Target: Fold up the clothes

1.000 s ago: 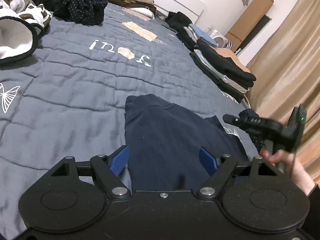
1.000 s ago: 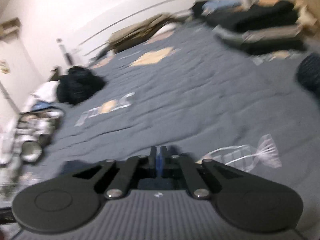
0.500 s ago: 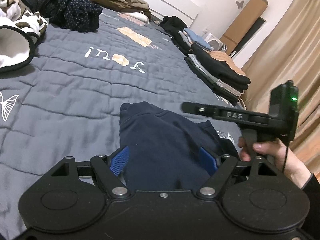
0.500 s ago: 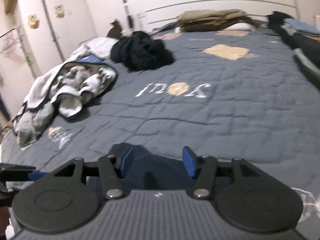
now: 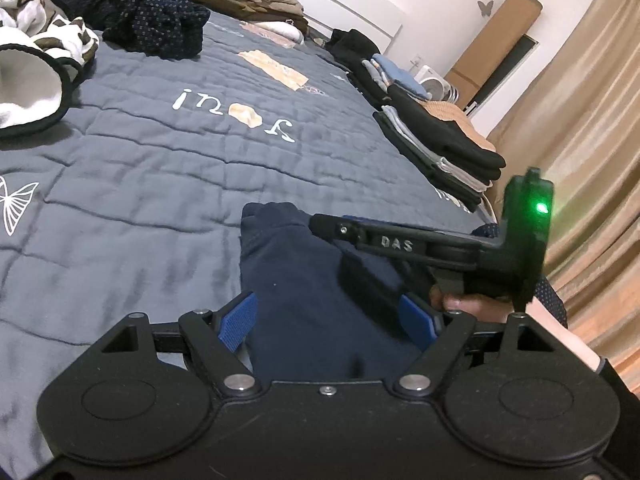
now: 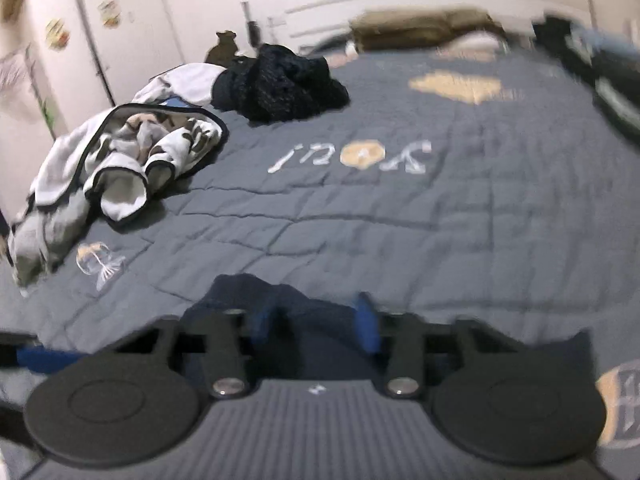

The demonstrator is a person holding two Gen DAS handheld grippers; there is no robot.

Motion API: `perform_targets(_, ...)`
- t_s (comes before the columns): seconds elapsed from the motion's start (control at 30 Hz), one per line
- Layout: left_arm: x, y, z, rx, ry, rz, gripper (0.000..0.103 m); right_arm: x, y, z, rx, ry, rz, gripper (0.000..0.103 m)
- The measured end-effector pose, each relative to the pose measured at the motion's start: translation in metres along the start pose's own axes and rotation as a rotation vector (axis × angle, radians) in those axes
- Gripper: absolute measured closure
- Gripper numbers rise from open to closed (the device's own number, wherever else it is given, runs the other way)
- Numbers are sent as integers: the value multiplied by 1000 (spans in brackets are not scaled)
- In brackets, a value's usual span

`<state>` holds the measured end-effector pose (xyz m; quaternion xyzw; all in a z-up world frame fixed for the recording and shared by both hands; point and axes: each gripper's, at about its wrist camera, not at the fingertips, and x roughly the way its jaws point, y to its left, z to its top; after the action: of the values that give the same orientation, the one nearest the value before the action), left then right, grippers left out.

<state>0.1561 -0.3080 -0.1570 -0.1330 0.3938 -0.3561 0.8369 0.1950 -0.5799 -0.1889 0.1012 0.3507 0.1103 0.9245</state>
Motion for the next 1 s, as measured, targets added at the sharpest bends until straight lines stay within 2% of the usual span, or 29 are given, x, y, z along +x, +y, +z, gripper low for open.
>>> perform_targets(0.03,0,0,0,-1,0,2,26,3,-2,-1,20,24,0,88)
perform_targets(0.13,0,3,1,-12,-4,8,25,0,-8,-2,72,13,14,94)
perform_targets(0.27,-1,4,2,-23,-10,13,25,-16,-16,4,133,-83,30,95)
perform_targets(0.37,-1,4,1,-21,-8,12,25,-17,-11,4,95,-124,6,95)
perform_targets(0.47,-1,4,1,-17,-3,12,25,-3,-5,-1,46,-77,-20,91)
perform_targets(0.57,-2,3,1,-12,-9,17,25,-4,-2,-1,30,-73,-40,87)
perform_targets(0.73,-2,4,2,-20,-21,29,25,-32,-4,11,51,-129,-95,65)
perform_targets(0.83,-2,3,3,-12,-26,37,22,-50,-5,16,70,-154,-109,60)
perform_targets(1.0,-5,-9,1,51,-45,67,16,-74,4,10,76,-165,-146,58)
